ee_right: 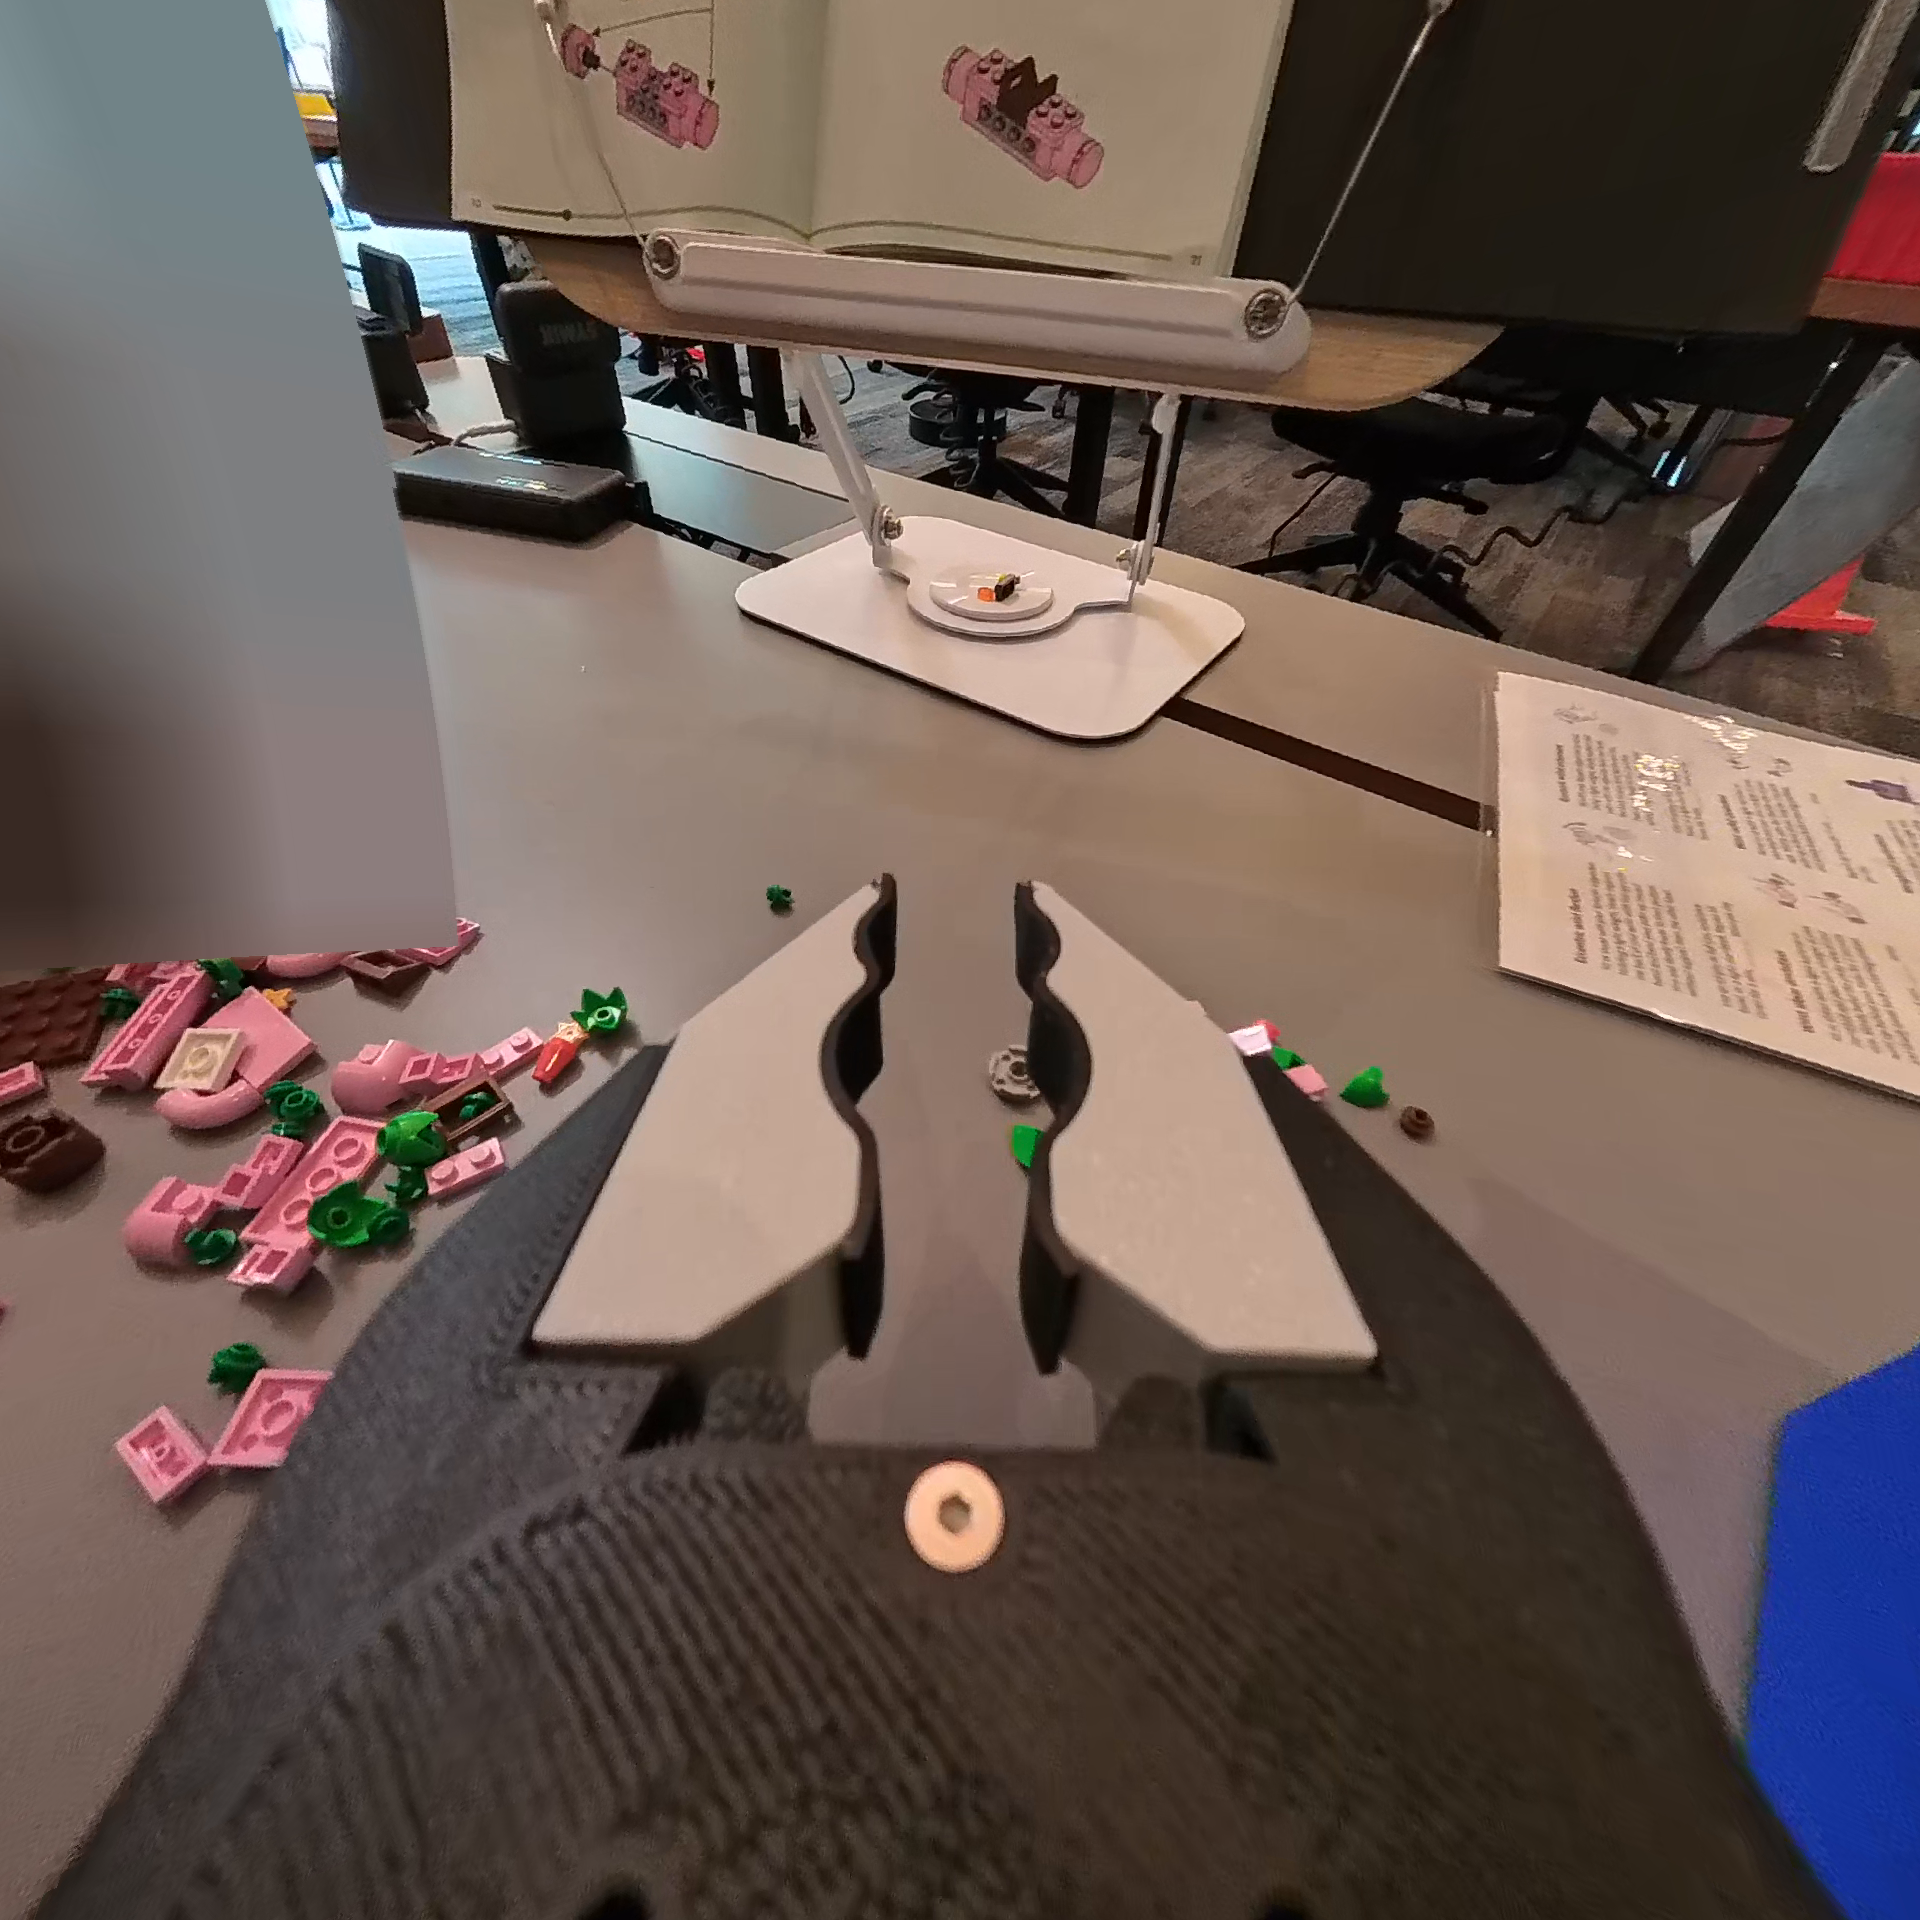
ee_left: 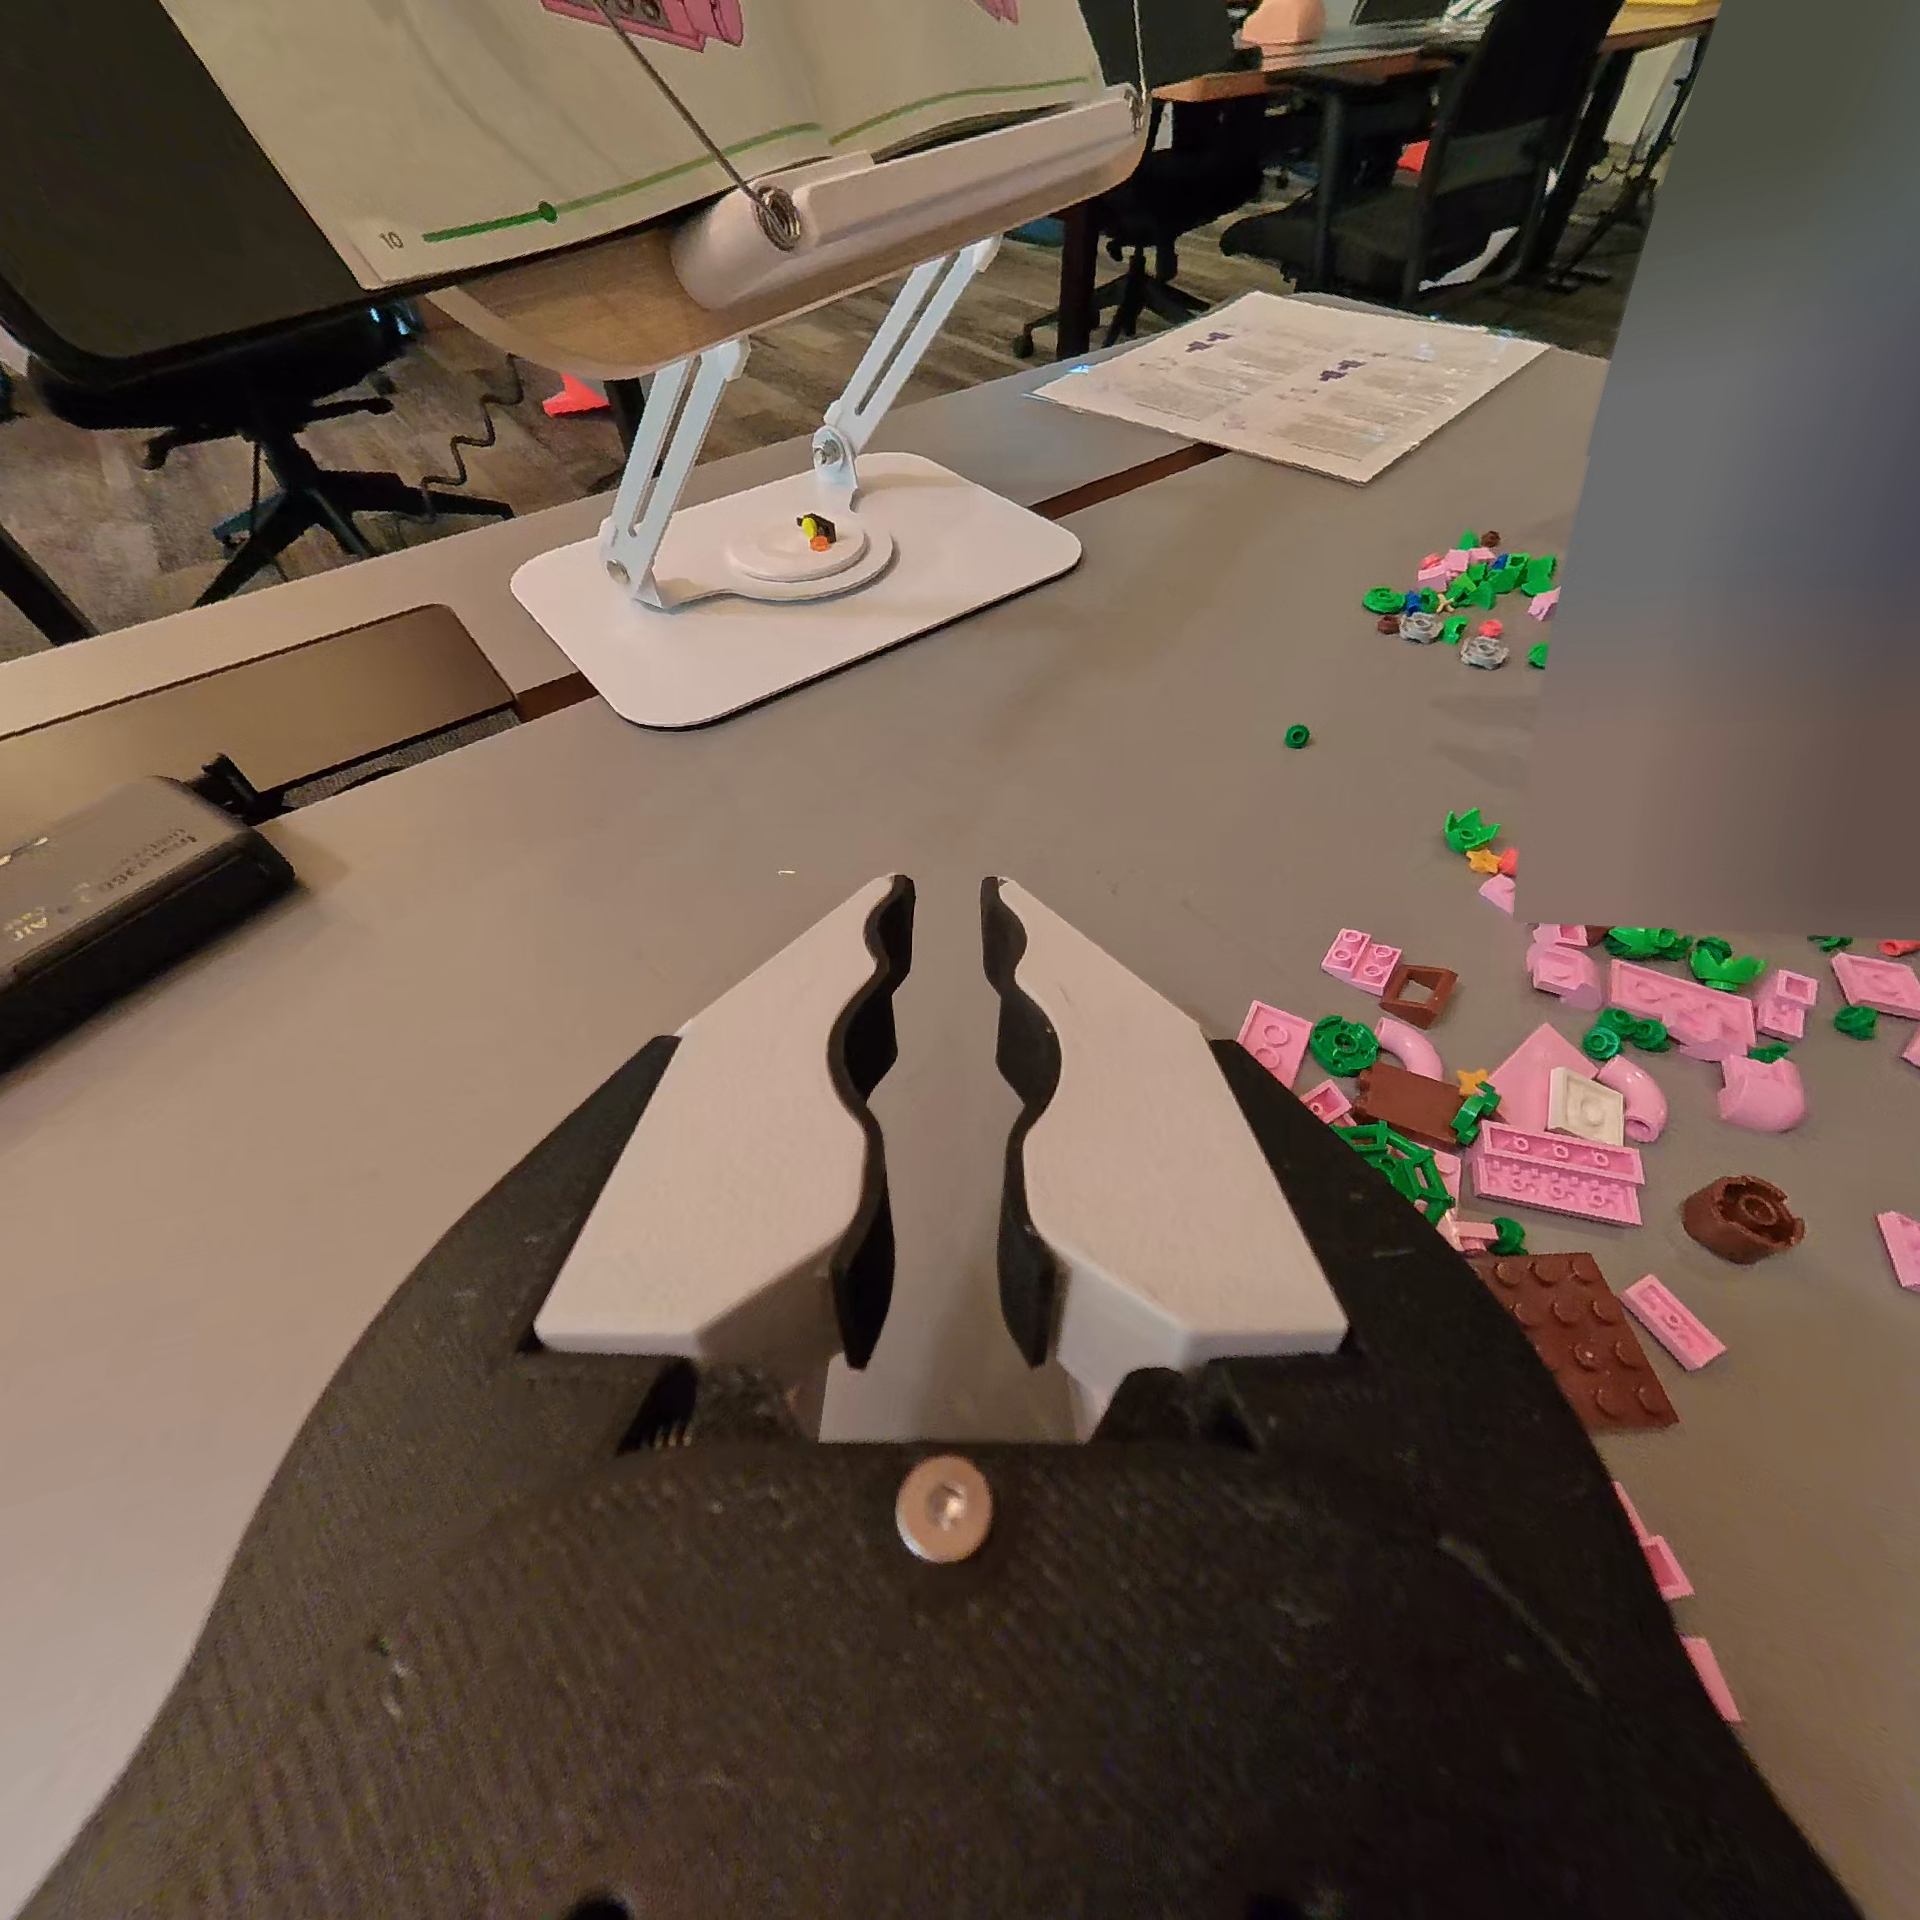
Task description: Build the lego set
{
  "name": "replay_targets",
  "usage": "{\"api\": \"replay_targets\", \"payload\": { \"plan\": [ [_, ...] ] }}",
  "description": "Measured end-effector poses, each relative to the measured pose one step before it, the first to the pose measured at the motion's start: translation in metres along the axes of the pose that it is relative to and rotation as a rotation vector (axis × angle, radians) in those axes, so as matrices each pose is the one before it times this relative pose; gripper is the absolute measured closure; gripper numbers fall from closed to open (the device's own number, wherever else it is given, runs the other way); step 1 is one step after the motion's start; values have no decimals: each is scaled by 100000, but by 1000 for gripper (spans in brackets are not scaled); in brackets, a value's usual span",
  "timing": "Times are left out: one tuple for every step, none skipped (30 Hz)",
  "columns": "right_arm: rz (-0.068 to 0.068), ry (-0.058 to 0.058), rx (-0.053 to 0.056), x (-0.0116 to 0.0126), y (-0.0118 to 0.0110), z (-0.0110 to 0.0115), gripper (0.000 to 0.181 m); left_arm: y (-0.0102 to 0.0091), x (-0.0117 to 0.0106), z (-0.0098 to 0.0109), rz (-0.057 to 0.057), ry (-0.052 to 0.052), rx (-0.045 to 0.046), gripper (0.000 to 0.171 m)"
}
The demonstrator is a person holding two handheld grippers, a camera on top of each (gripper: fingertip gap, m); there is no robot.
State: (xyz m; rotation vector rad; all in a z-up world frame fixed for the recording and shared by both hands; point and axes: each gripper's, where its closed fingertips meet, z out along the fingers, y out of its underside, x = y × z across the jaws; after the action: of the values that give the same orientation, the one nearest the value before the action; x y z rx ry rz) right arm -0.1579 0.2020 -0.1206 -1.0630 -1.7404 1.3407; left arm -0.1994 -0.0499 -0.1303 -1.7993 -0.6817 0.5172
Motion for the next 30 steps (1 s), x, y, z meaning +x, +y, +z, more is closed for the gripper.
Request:
{"api": "replay_targets", "payload": {
  "plan": [
    [-483,-203,-326,-76,38,38,160,5,10,3,15,33,-53,161],
    [-643,-377,-331,-112,47,40,160,15,12,12,68,24,-72,161],
    [-883,-837,-396,-204,48,56,160,6,9,9,96,17,-77,161],
    [-1092,-1065,-565,-256,64,62,159,4,11,15,130,3,-79,161],
    [-1329,-1430,-860,-329,106,99,160,9,9,2,138,-13,-83,161],
    [-1361,-1665,-1037,-379,123,135,160,5,11,15,113,-9,-90,161],
    [-1011,-1060,-793,-303,86,115,160,14,19,12,121,-2,-75,161],
    [-656,-560,-305,-242,17,73,159,2,11,-1,173,-37,-24,161],
    [-519,-570,9,-236,-27,63,160,-4,18,3,206,-69,17,161],
    [-415,-635,39,-217,-33,44,159,3,13,5,184,-66,-50,161],
    [-301,-495,-17,-189,-12,35,159,10,10,18,156,-44,-144,161],
    [-266,-368,-5,-142,-19,27,159,22,21,20,175,-60,-166,161],
    [-217,-502,-16,-155,-15,22,159,24,24,24,251,-46,-206,161],
    [-11,-712,-26,-190,-12,17,159,32,41,37,312,62,-313,161],
    [216,-1182,-71,-264,-14,43,160,46,37,38,287,23,-345,161],
    [349,-1737,-186,-365,-8,66,160,34,44,35,264,64,-330,161],
    [290,-2081,-302,-427,9,85,160,28,27,27,244,29,-253,161],
    [83,-2192,-519,-461,26,107,160,17,14,11,183,-6,-98,161],
    [-103,-2642,-783,-534,70,125,160,-1,6,6,91,-61,-22,161],
    [-16,-3681,-1001,-686,95,152,161,3,7,-2,43,-28,-30,161],
    [479,-4538,-1009,-791,88,169,161,5,10,8,42,-3,-77,161],
    [957,-4909,-1255,-811,114,200,161,20,-7,15,59,-67,-128,161],
    [1132,-4712,-1656,-753,184,211,161,8,-4,7,125,-162,-105,162],
    [988,-4205,-1948,-675,226,234,159,12,6,24,218,-143,-111,162],
    [725,-3423,-1985,-539,237,233,159,13,26,10,244,-33,-170,162],
    [394,-2342,-1858,-391,228,218,158,21,19,25,227,12,-187,162],
    [130,-1128,-1492,-227,186,173,156,18,28,21,194,1,-151,162],
    [-179,-714,-979,-194,124,122,155,19,18,9,153,5,-116,162],
    [-277,-810,-552,-199,72,62,156,4,15,14,138,35,-94,162],
    [-135,-407,-270,-118,32,30,156,7,22,2,120,68,-77,162]
  ]
}}
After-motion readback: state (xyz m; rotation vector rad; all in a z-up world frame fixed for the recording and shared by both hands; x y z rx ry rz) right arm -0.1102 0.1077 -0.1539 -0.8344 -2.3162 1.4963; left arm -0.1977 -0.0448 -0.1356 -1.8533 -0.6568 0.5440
